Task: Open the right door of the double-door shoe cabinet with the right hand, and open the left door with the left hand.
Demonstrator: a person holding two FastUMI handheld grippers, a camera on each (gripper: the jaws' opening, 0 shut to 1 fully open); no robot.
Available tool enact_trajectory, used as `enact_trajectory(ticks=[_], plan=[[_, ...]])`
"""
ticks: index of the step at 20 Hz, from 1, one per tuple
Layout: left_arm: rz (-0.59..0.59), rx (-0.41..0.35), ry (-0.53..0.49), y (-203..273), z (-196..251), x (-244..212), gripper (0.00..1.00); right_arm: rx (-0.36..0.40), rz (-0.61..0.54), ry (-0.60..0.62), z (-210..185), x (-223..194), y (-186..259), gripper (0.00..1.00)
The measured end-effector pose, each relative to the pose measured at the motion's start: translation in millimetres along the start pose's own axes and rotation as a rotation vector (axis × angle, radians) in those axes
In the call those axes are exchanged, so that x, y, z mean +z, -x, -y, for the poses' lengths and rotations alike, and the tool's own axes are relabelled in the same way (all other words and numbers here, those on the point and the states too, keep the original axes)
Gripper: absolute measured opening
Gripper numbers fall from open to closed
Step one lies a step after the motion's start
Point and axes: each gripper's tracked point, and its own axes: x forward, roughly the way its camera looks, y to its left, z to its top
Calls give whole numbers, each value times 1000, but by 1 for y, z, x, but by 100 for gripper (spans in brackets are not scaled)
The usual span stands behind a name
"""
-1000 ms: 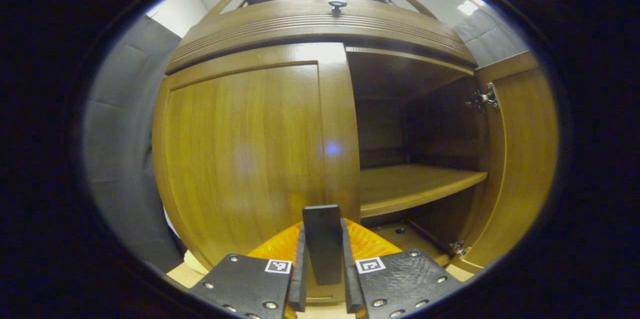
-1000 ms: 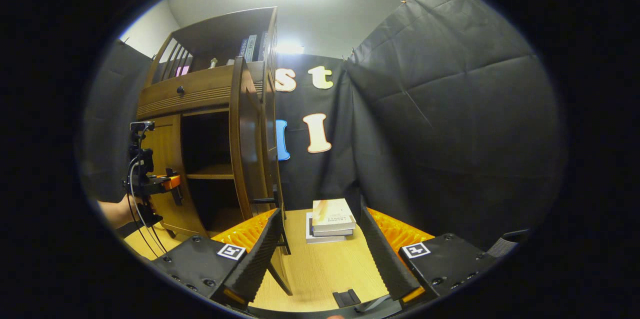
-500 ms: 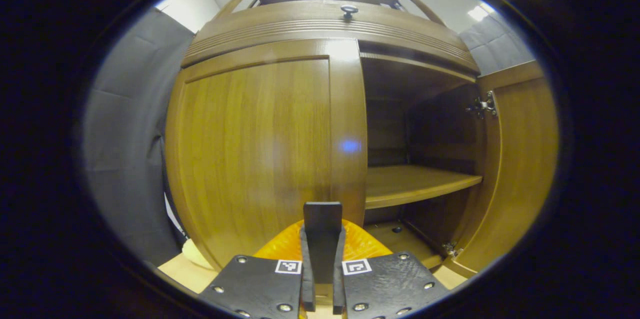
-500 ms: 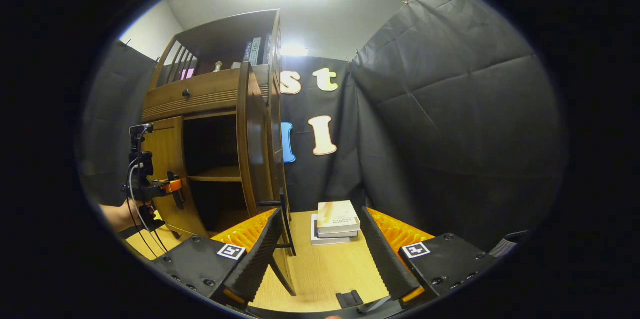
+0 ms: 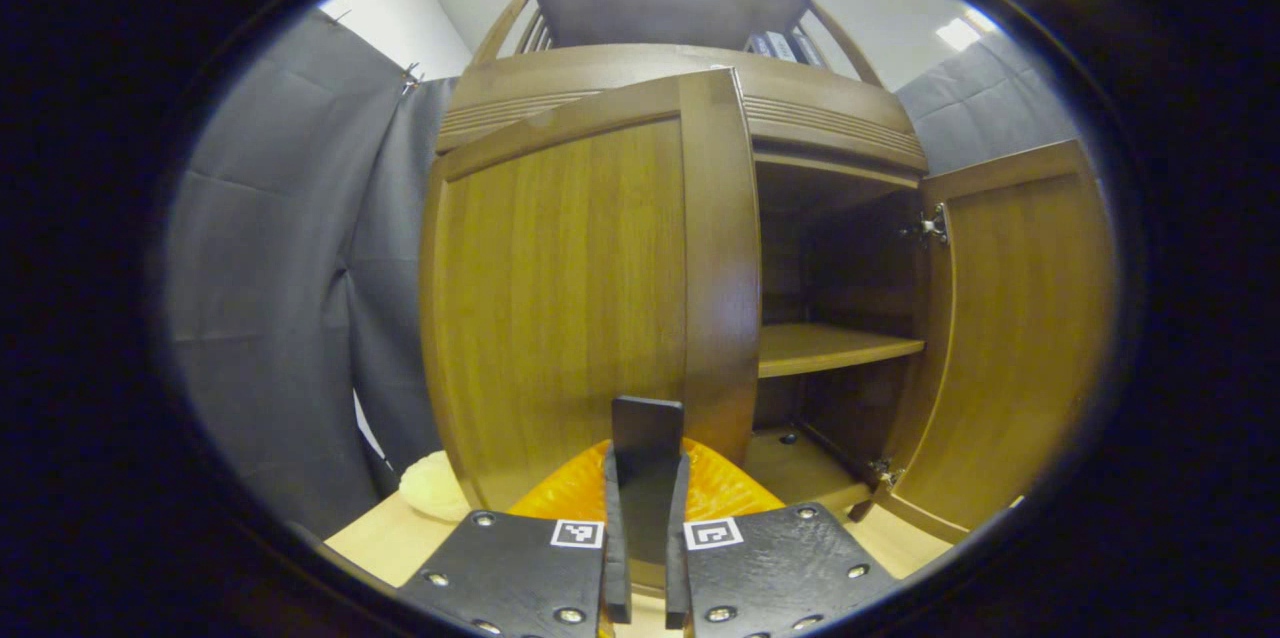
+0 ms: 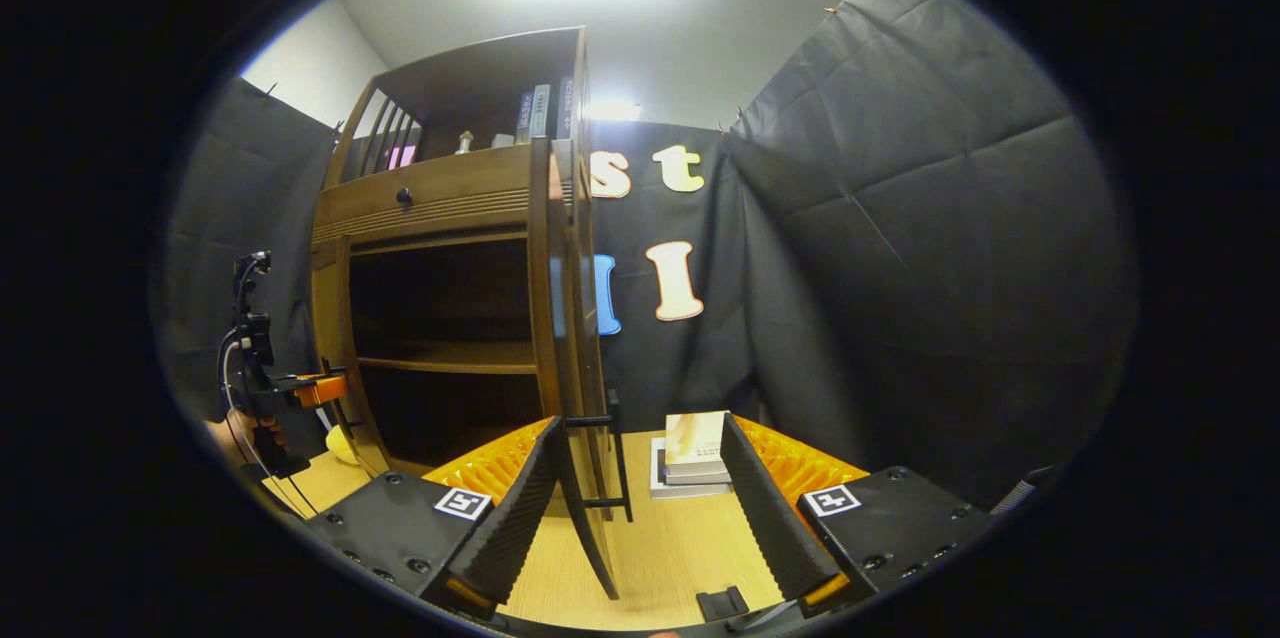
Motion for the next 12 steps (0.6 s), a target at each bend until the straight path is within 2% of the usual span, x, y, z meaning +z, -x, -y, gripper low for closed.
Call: enact_trajectory(ticks=[1,2,8,12], plan=[[-2,3,1,8,-5,1,12,10,1,1,-5,0,-2,98],[-3,7,3,15,-10,0,17,18,1,3,-11,2,-5,98],[-9,41,8,52,-45,-3,17,73,15,23,-43,9,-11,98],[0,72,-3,77,-77,-3,14,108,24,32,-67,10,-11,98]])
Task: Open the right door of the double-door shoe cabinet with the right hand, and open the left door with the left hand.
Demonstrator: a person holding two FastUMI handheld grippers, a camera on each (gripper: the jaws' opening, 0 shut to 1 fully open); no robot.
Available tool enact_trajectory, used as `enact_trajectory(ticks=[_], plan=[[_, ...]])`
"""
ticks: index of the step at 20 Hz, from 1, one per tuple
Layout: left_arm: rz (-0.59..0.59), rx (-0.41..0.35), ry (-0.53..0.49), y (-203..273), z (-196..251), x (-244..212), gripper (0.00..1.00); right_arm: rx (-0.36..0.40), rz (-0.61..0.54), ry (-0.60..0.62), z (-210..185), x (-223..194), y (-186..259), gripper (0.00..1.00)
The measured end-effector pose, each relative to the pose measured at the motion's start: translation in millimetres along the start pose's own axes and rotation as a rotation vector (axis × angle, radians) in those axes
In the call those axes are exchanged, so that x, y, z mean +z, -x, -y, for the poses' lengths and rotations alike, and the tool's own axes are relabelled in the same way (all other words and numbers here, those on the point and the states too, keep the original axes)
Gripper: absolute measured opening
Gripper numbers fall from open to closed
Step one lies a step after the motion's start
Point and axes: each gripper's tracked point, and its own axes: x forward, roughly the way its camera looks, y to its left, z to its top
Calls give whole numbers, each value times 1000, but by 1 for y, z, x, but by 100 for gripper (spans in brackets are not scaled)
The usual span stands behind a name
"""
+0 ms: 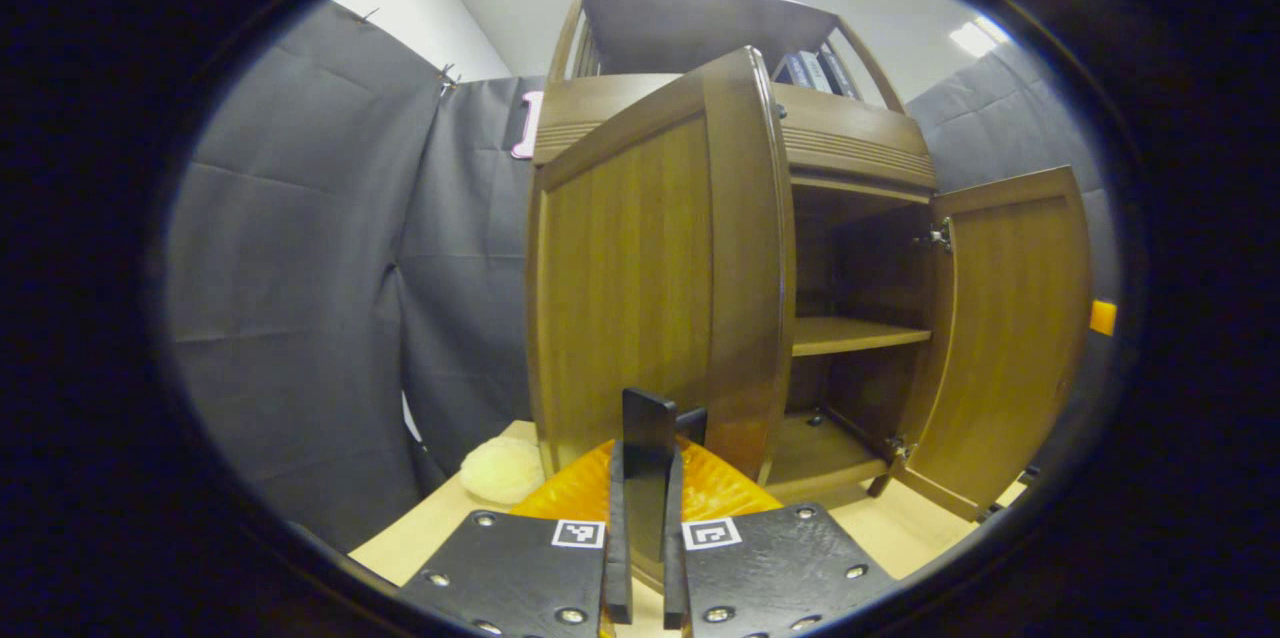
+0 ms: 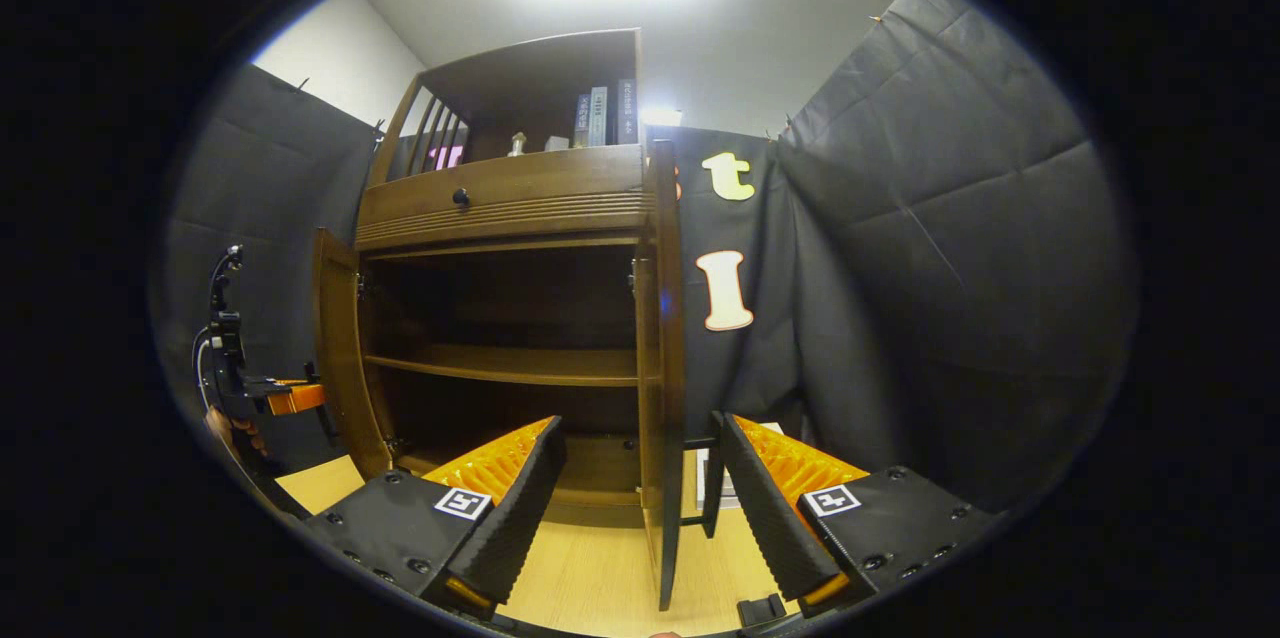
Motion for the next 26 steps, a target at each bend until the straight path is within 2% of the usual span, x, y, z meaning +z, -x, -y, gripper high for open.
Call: enact_trajectory(ticks=[2,6,7,12,13,14,17,18,19,22,24,26], plan=[[-1,19,-1,8,-16,-1,9,16,0,-4,-13,0,0,98],[-8,19,4,18,-37,-2,11,41,-3,-9,-34,-2,-1,98],[-8,12,1,20,-40,-1,8,46,-3,-9,-39,-2,-1,98],[-7,18,-17,30,-62,-4,8,60,-11,-19,-64,-7,-4,98],[-10,25,-12,32,-70,-5,6,62,-12,-21,-67,-7,-3,92],[-10,32,-3,33,-78,-4,8,64,-11,-20,-72,-6,-3,98],[-5,46,12,36,-103,-3,11,68,-15,-17,-87,-6,-6,98],[-4,47,8,37,-108,-3,8,69,-15,-17,-92,-6,-7,92],[-3,46,5,38,-113,-4,9,70,-15,-18,-96,-6,-7,98],[-12,42,7,42,-127,-9,11,65,-27,-15,-107,-9,-7,98],[-25,47,2,45,-136,-15,6,57,-26,-14,-110,-8,-4,98],[-27,71,5,53,-150,-18,8,65,-33,-29,-111,-10,2,98]])
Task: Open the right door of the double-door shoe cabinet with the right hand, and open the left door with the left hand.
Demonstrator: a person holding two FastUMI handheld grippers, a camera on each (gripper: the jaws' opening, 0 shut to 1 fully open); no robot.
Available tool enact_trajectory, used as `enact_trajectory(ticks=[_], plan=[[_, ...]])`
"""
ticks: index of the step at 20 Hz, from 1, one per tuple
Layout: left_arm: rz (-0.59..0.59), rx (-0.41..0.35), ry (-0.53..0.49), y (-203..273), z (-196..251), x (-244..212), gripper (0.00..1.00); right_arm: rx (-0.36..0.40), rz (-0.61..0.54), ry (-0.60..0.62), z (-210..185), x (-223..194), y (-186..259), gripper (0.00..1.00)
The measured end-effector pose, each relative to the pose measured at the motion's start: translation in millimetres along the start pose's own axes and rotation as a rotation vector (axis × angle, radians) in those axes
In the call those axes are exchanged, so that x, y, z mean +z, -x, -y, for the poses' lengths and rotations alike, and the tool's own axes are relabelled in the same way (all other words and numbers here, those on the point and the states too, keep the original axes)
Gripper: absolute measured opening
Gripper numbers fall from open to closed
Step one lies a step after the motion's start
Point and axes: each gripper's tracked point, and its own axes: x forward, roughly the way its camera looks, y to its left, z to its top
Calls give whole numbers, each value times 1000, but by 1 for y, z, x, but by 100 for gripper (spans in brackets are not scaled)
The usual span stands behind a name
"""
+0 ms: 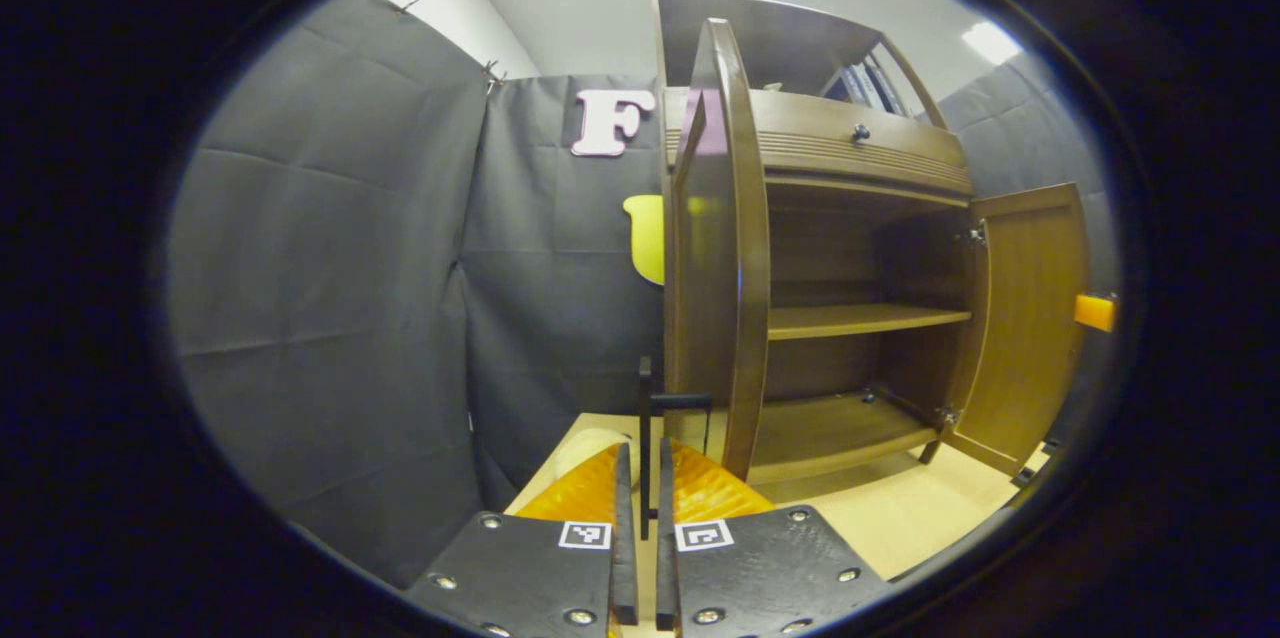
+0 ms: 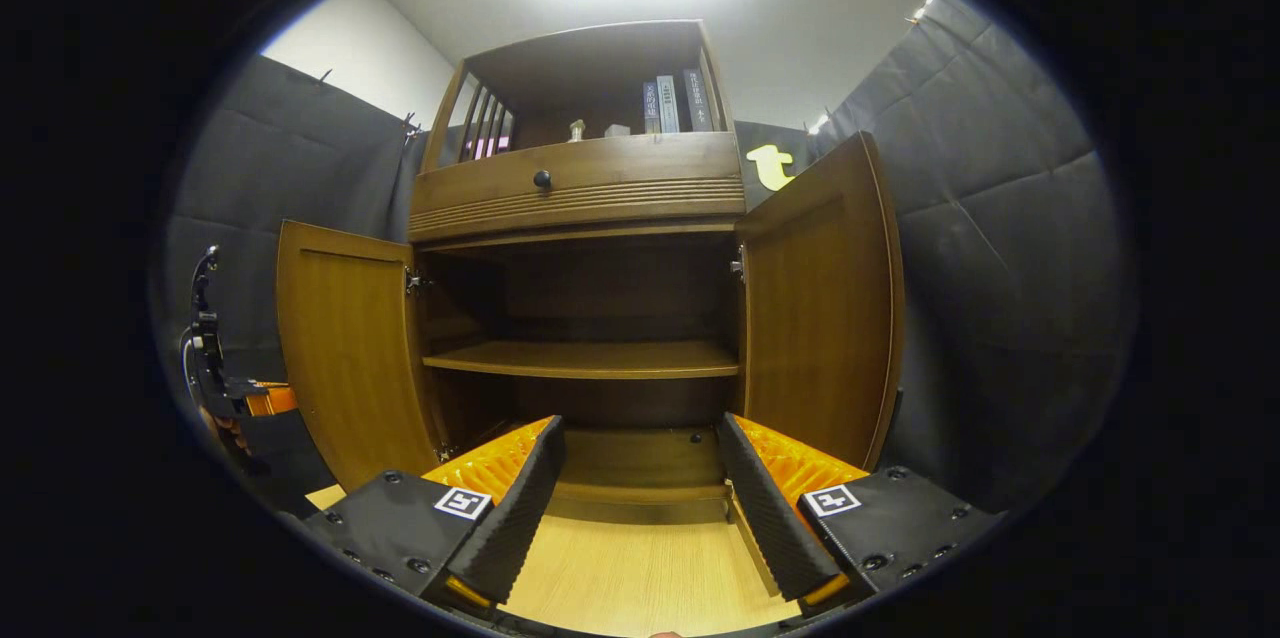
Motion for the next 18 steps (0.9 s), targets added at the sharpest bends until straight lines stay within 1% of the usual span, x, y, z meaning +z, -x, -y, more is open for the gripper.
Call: enact_trajectory(ticks=[4,6,7,8,9,10,11,13,14,15,16,17,18], plan=[[29,62,5,22,-19,12,9,9,-2,9,10,1,11,98],[41,68,21,38,-16,21,11,14,-11,3,18,2,19,98],[52,60,24,47,-13,25,8,19,-3,3,21,4,24,98],[59,52,14,56,-8,30,8,12,6,9,25,7,28,98],[54,49,-1,63,-2,29,8,5,5,12,30,7,31,92],[52,41,-10,69,8,31,8,4,4,8,34,7,35,98],[53,28,-15,75,20,34,11,3,5,4,36,7,40,98],[62,11,-22,94,36,40,11,-5,3,0,42,7,47,98],[69,6,-23,104,43,43,8,-4,4,-2,43,7,51,92],[77,7,-22,114,47,45,8,-2,8,-1,44,8,55,98],[87,5,-23,123,52,48,6,-3,11,4,45,9,59,98],[92,7,-26,131,57,51,6,-4,15,11,47,8,64,98],[97,9,-31,138,61,52,11,-3,20,17,48,9,69,98]])
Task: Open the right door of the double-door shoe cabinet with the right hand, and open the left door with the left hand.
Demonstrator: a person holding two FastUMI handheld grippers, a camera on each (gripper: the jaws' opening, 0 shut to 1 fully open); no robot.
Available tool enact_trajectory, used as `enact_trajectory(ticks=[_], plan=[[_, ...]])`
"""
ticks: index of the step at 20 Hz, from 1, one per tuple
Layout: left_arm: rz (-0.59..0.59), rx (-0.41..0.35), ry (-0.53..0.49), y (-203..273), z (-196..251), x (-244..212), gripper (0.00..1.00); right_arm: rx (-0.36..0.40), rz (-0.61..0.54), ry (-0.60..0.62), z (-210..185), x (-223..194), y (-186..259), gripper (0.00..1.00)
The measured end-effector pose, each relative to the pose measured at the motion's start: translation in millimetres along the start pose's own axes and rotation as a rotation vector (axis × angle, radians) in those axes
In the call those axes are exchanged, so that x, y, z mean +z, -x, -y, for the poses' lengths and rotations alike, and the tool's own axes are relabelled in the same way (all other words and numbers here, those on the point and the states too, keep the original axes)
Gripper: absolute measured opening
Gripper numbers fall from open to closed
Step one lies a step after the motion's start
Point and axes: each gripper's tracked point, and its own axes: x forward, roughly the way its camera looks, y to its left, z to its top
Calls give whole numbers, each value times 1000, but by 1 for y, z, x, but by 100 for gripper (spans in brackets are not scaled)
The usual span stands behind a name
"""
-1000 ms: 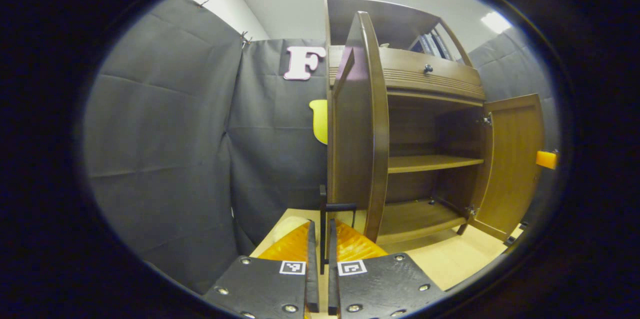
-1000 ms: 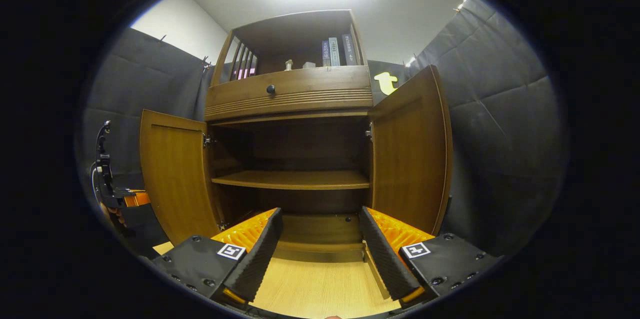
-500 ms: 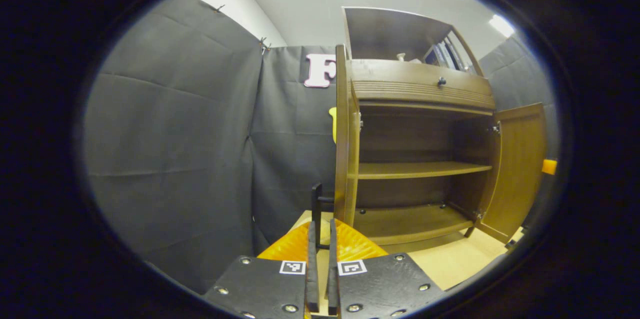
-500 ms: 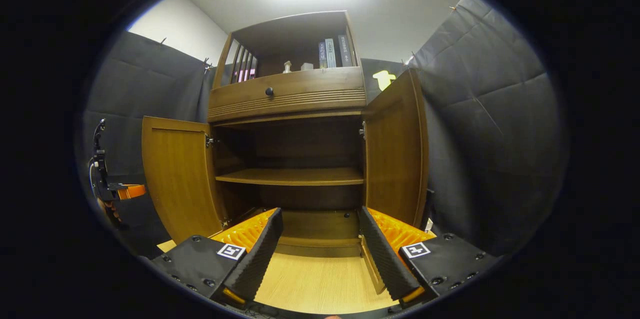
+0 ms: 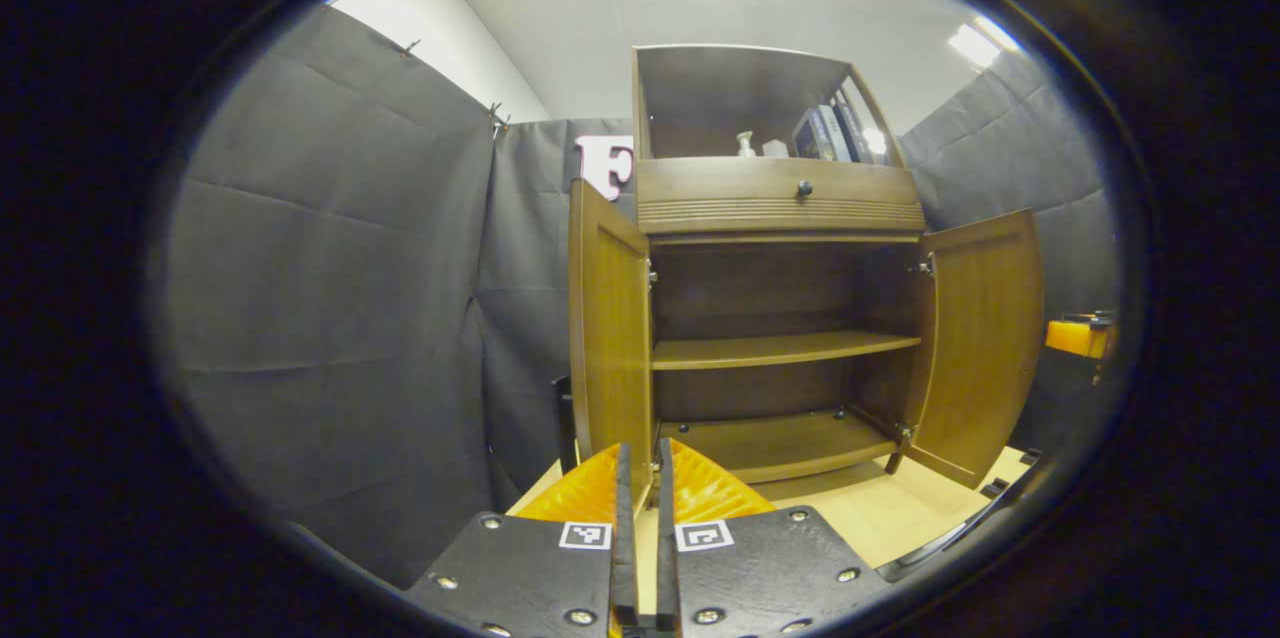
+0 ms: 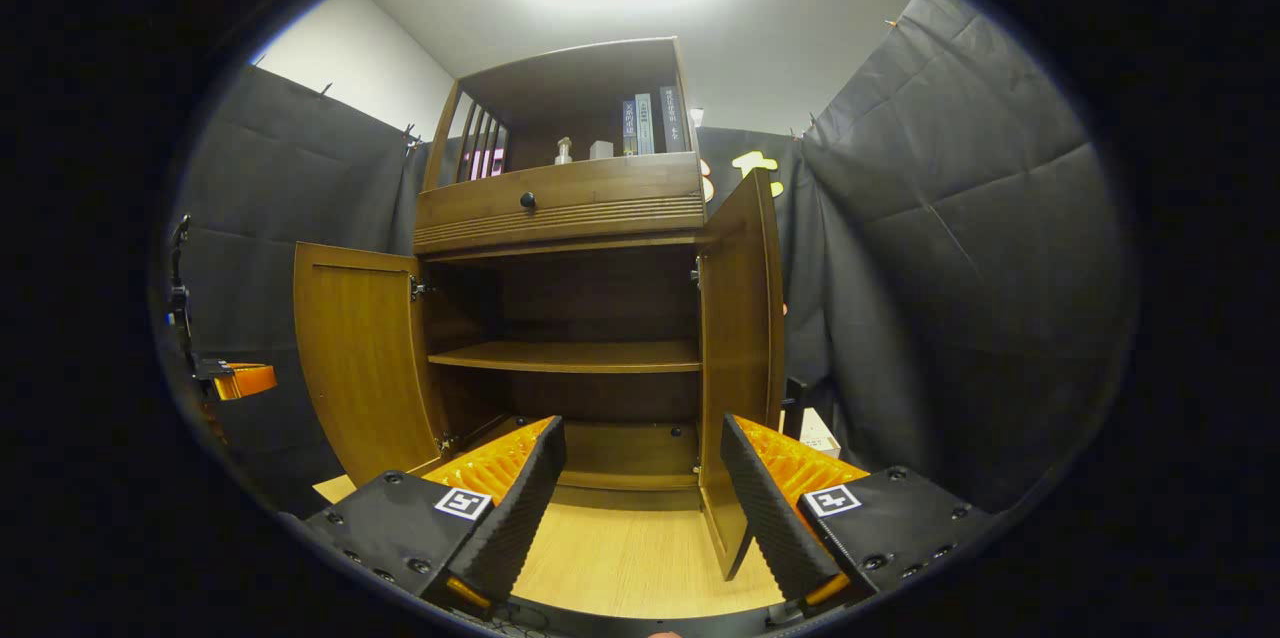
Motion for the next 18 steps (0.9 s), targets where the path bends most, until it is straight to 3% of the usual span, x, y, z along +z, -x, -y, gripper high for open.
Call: enact_trajectory(ticks=[1,3,9,15,16,18], plan=[[2,4,-6,5,2,1,6,1,4,4,1,1,5,92],[4,11,-19,17,5,4,11,-2,14,3,3,3,13,92],[20,14,-1,33,17,10,11,-1,28,0,5,3,26,92],[24,18,-14,38,17,13,52,-9,41,-1,7,7,30,92],[28,22,-17,40,15,16,59,-11,44,1,7,8,29,98],[37,23,-19,40,15,18,73,-14,50,1,6,9,30,92]])
